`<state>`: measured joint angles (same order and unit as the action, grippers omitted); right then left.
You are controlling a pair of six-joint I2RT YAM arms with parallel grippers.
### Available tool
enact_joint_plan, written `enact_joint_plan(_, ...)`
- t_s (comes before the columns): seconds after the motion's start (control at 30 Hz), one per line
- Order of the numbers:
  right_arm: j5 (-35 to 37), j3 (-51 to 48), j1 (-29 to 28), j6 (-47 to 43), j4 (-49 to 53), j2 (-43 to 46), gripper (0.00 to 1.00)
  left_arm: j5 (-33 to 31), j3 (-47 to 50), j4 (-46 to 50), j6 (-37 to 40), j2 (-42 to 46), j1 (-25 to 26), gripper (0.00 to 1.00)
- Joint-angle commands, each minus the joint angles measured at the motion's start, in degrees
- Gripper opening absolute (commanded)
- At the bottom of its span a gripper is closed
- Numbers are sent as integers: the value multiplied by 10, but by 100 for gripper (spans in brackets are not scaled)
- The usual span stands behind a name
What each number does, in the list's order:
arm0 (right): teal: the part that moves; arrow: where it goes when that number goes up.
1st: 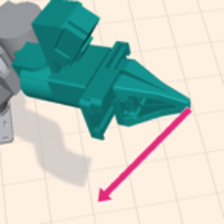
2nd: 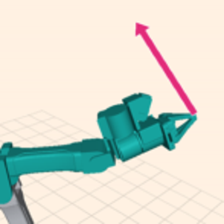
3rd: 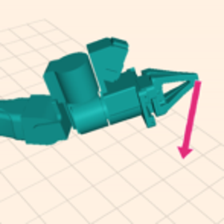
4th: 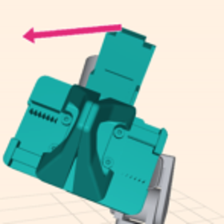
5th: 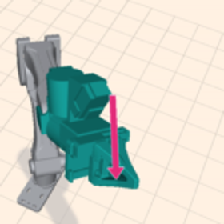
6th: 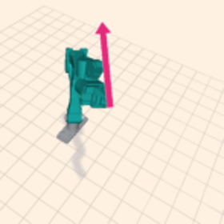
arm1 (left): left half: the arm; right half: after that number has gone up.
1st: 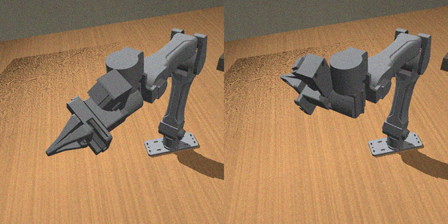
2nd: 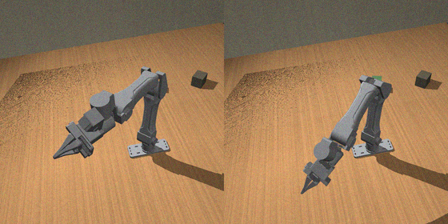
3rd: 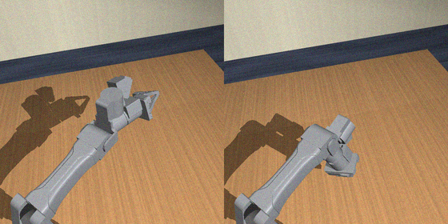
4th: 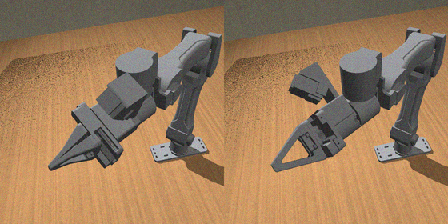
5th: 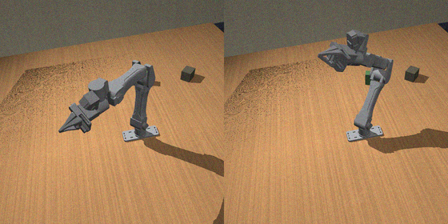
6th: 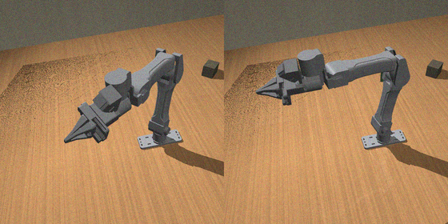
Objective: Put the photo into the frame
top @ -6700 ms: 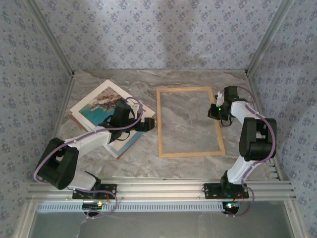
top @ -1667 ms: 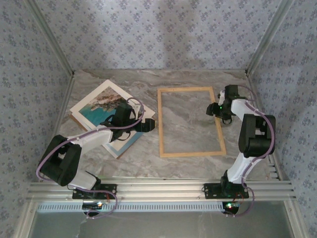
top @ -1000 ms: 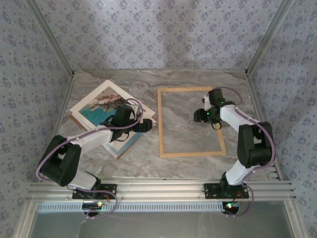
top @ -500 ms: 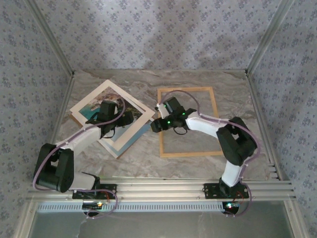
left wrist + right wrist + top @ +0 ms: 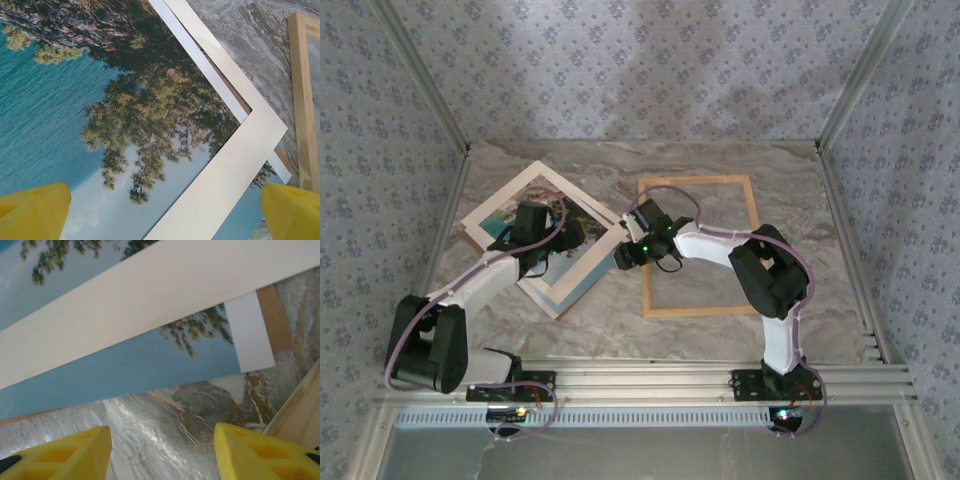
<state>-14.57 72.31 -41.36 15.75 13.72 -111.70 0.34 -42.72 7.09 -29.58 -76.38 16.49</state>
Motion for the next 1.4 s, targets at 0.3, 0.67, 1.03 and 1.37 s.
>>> enact_joint_plan(0.3, 31, -2, 30, 12, 18, 36, 58, 49, -37, -28, -2, -72, -1, 97)
enact_joint_plan(0.67, 83, -69, 56, 30, -43, 94, 60, 105, -117, -33, 36, -183, 78, 95)
enact_joint_plan(1.03, 103, -112, 100, 31, -47, 137, 61, 157, -120, -65, 42, -244, 126, 91)
enact_joint_plan(1.37, 107, -126, 124, 28, -52, 157, 61, 222, -17, -24, 53, -149, 152, 82)
